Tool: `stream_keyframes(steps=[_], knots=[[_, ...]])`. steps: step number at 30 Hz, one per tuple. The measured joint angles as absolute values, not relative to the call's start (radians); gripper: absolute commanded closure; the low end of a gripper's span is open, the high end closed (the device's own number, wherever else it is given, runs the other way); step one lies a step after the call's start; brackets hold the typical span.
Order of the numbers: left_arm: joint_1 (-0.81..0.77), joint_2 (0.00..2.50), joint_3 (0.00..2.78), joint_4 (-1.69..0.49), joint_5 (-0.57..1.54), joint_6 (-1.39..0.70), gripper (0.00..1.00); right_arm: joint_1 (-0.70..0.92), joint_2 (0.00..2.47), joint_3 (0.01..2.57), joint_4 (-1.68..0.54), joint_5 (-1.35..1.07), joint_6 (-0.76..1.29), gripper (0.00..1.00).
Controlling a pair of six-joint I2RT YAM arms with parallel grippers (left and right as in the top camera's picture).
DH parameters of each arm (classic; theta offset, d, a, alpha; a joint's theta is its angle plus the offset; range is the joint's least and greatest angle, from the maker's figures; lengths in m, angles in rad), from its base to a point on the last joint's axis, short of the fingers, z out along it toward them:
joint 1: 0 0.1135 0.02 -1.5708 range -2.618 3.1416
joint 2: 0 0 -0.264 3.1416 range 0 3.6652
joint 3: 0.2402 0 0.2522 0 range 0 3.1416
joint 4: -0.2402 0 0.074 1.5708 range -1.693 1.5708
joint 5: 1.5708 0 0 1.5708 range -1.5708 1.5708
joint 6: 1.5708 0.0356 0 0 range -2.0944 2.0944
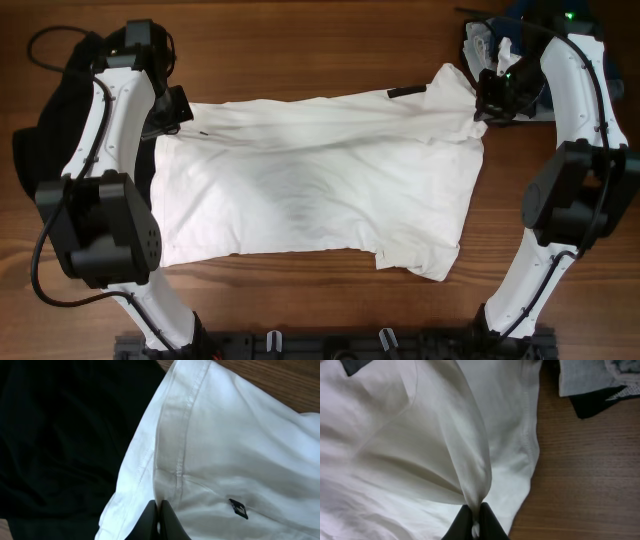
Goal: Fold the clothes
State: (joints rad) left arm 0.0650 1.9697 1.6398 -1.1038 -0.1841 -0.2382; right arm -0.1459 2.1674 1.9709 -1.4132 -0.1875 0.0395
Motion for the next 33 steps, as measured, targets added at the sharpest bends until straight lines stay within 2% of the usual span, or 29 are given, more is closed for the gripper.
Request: stream_keyframes(steps=[2,3,4,6,7,8,10,15,20,26,33], knots=[[0.065,1.970,1.640,-1.107,-0.184,-0.238,0.93,-0.146,2.167,1.967,-1.413,-0.177,0.040,0.95],[0.065,1.970,1.640,-1.108,-0.184,-0.238,0.87,-0.146,2.167,1.961,-1.411,-0.174,0.040,0.93],[0.065,1.970,1.640,-1.107,-0.184,-0.239,0.76,-0.146,2.167,1.954,-1.409,-0.173,0.040,0.83],[0.065,1.970,1.640,-1.107,-0.184,-0.239,0.47,-0.146,2.167,1.934,-1.407,-0.167,0.049,0.60],[0.065,1.970,1.640,-1.107,-0.184,-0.238,0.34,-0.146,2.167,1.924,-1.406,-0.163,0.046,0.53],[0.065,1.970,1.640,-1.107,-0.181,-0.243,0.26,-0.146,2.167,1.916,-1.405,-0.159,0.047,0.45],[0.065,1.970,1.640,-1.107,-0.181,-0.247,0.18,-0.146,2.167,1.904,-1.403,-0.150,0.046,0.41],[0.065,1.970,1.640,-1.107,-0.181,-0.245,0.11,-0.146,2.167,1.902,-1.364,-0.147,0.051,0.40],[0.065,1.970,1.640,-1.091,-0.181,-0.245,0.09,-0.146,2.167,1.903,-1.291,-0.152,0.039,0.42],[0.065,1.970,1.640,-1.028,-0.171,-0.245,0.08,-0.114,2.167,1.916,-1.057,-0.155,-0.005,0.55],[0.065,1.970,1.639,-1.005,-0.144,-0.245,0.07,-0.002,2.196,1.919,-0.876,-0.154,-0.009,0.59]])
